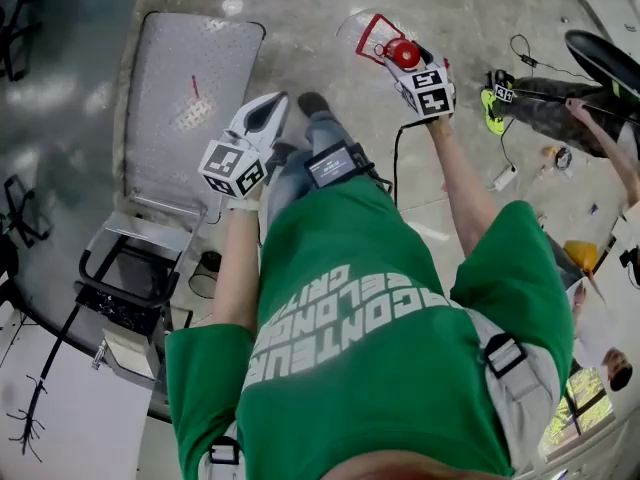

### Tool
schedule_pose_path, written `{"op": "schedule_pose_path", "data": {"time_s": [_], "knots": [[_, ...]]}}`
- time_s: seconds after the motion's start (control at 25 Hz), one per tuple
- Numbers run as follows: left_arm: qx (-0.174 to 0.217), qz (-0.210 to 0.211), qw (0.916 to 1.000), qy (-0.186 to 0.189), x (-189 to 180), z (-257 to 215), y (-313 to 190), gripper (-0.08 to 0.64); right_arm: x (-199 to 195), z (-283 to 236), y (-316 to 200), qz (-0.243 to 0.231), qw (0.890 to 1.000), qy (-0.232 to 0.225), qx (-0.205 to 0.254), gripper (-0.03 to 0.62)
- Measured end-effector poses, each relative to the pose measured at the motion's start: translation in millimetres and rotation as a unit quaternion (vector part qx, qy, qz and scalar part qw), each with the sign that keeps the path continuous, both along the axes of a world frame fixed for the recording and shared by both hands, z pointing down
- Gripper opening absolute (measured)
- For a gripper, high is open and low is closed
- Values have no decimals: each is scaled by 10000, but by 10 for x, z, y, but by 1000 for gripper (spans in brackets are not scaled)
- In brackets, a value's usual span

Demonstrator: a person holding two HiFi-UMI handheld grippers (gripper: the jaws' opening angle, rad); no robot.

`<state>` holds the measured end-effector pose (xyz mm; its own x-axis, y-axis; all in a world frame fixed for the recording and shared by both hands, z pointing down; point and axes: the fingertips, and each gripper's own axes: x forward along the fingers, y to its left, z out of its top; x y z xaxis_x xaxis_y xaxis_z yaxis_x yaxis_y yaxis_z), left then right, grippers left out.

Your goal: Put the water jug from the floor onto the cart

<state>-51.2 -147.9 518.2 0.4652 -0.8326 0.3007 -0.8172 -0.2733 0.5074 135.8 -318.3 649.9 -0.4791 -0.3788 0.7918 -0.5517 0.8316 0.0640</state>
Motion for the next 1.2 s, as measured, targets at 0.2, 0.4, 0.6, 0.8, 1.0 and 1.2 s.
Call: {"op": "schedule_pose_path", "data": {"time_s": [0.2,0.4,0.6,0.8,1.0,1.2], "knots": [[331,-260,9987,-281,-100,-340,145,15,-253,-625,-112,-179,9988,-376,273,302],[641,-627,9954,-326,-175,-653,245,14,-500,-1134,-148,-480,9953,-653,524,302],[807,-1059,9902,-426,-368,-809,495,14,-907,-1397,-3,-1058,9891,-769,682,302],[850,-1989,9750,-513,-743,-885,957,15,-1621,-1528,220,-1967,9742,-881,676,302],[804,-2837,9537,-598,-1042,-917,1508,15,-2296,-1603,575,-2736,9547,-1029,558,302],[796,-3658,9248,-672,-1268,-933,2058,15,-3002,-1635,1083,-3579,9259,-1118,457,302]]}}
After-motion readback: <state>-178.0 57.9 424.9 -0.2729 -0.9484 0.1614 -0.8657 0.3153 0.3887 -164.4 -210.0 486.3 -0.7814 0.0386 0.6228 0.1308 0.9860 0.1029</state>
